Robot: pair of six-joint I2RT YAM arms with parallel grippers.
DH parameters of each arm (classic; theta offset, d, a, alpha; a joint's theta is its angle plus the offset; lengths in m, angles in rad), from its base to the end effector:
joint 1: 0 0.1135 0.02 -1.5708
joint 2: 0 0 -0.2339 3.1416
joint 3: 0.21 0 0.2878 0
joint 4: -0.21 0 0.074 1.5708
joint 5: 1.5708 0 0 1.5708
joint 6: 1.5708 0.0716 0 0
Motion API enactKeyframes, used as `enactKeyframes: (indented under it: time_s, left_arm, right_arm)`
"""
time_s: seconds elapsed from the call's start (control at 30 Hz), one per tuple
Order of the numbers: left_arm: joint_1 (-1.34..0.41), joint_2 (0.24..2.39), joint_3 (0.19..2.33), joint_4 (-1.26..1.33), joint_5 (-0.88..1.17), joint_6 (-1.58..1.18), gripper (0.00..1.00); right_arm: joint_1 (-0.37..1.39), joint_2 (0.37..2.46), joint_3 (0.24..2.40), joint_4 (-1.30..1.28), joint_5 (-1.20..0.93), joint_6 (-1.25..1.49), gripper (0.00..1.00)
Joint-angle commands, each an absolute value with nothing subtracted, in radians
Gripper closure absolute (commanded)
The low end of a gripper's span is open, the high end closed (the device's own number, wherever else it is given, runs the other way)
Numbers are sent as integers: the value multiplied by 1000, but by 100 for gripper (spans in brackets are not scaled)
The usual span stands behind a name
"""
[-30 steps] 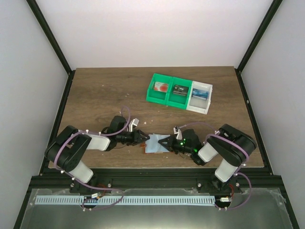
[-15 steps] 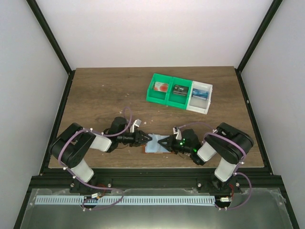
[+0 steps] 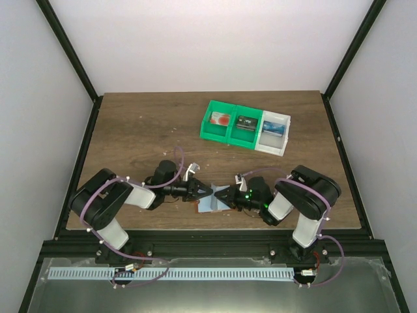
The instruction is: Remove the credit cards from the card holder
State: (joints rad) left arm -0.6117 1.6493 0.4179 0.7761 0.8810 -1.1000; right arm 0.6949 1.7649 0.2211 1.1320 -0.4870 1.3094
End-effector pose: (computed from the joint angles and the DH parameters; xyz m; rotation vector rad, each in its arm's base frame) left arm 0.2106 -0.2152 0.0487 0.1025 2.4479 -1.8336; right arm 0.1771 0.1912 0.0083 0.3507 2.3837 1.6296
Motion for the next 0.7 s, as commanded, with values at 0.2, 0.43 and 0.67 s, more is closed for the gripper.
enactKeyframes:
  time_s: [0.2,0.43,0.67]
  left_arm:
    - [-624,1696,449,828,882,-1102,96]
    - [-592,1594,489,477,771,-927,85]
    - [-559,1405,515,98,546,-730,50]
  right_arm:
    - [688,1769,242,1173,-502,1302,83]
    - [687,1696,245,1050,-475,1249,87]
    - [687,1438,319,620,-388,1076,72]
